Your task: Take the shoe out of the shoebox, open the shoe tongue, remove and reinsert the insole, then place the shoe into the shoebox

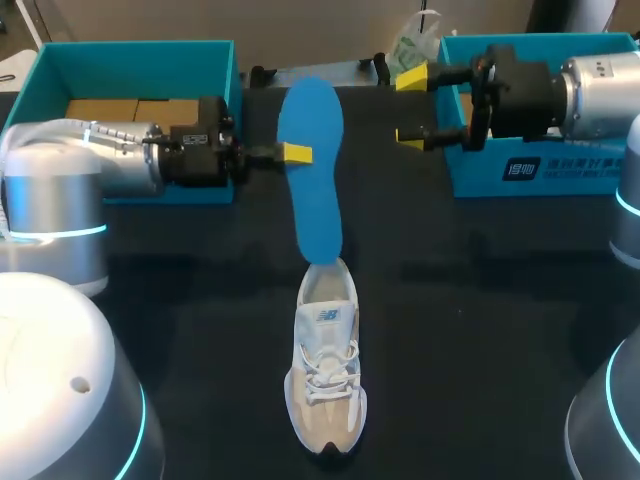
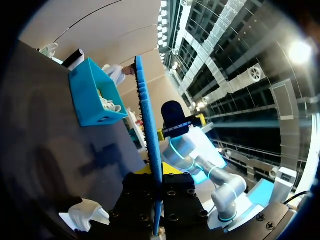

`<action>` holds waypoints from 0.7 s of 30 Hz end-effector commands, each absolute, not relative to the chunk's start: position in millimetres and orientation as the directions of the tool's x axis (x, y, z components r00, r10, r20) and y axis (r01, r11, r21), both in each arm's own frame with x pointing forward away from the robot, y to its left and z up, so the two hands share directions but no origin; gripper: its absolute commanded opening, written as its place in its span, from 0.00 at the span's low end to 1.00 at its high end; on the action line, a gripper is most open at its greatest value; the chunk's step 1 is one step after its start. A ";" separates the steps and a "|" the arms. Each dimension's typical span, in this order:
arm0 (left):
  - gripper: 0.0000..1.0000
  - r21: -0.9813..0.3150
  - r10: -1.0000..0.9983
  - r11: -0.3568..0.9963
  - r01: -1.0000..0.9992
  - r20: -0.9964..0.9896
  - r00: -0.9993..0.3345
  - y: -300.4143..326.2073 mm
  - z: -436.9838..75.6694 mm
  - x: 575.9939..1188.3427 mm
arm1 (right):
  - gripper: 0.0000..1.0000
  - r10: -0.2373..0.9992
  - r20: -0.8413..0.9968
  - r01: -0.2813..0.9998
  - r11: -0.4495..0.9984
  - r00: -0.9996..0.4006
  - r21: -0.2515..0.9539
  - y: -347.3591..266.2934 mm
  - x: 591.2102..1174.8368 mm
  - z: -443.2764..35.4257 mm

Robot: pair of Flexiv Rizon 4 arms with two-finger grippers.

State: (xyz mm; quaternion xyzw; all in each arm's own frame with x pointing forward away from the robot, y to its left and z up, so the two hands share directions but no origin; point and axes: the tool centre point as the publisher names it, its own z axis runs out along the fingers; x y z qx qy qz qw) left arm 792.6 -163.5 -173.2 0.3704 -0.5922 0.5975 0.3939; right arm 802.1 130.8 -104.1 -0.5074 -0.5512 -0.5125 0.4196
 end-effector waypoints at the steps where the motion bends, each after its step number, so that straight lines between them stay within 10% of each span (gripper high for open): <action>1: 0.00 -0.391 0.047 0.014 -0.920 0.920 -0.390 -166.3 -182.0 800.3 | 1.00 0.224 0.964 0.989 -0.005 -0.141 0.146 131.3 805.9 -95.7; 21: 0.00 -0.260 0.061 -0.020 -0.965 0.963 -0.261 -168.9 -195.9 807.3 | 1.00 0.676 0.721 0.987 0.054 -0.148 0.153 136.4 804.8 -66.4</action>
